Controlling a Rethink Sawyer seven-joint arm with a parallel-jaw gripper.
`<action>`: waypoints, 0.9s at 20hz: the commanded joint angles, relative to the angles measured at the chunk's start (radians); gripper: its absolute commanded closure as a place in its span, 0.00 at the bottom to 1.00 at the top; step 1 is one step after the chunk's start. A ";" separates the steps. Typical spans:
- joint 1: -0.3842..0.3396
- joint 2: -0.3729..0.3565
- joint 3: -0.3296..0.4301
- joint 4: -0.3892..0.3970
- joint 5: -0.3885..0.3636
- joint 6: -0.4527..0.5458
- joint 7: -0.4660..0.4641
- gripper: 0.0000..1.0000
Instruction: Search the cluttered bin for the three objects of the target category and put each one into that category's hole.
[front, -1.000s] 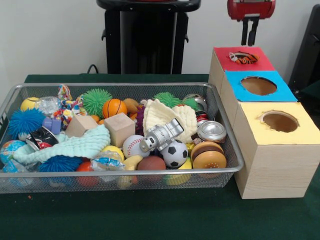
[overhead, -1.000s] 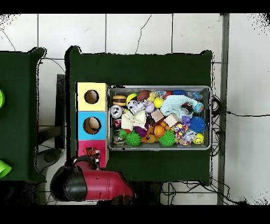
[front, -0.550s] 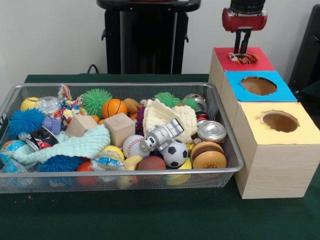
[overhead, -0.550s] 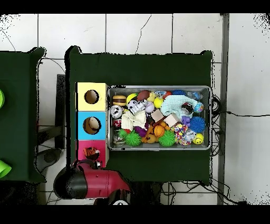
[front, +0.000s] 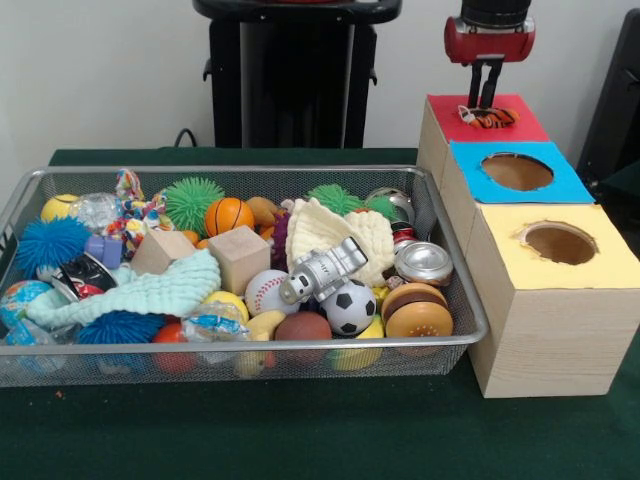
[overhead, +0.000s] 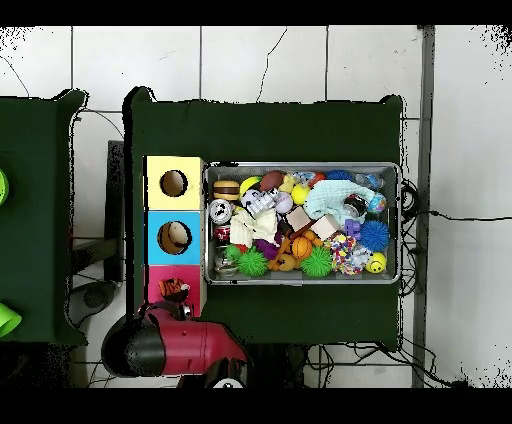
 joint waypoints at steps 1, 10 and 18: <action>-0.039 0.118 0.021 -0.106 -0.010 -0.076 0.155 1.00; -0.031 0.114 0.021 -0.123 -0.004 -0.100 0.171 1.00; -0.029 0.176 0.022 -0.158 0.002 -0.177 0.188 1.00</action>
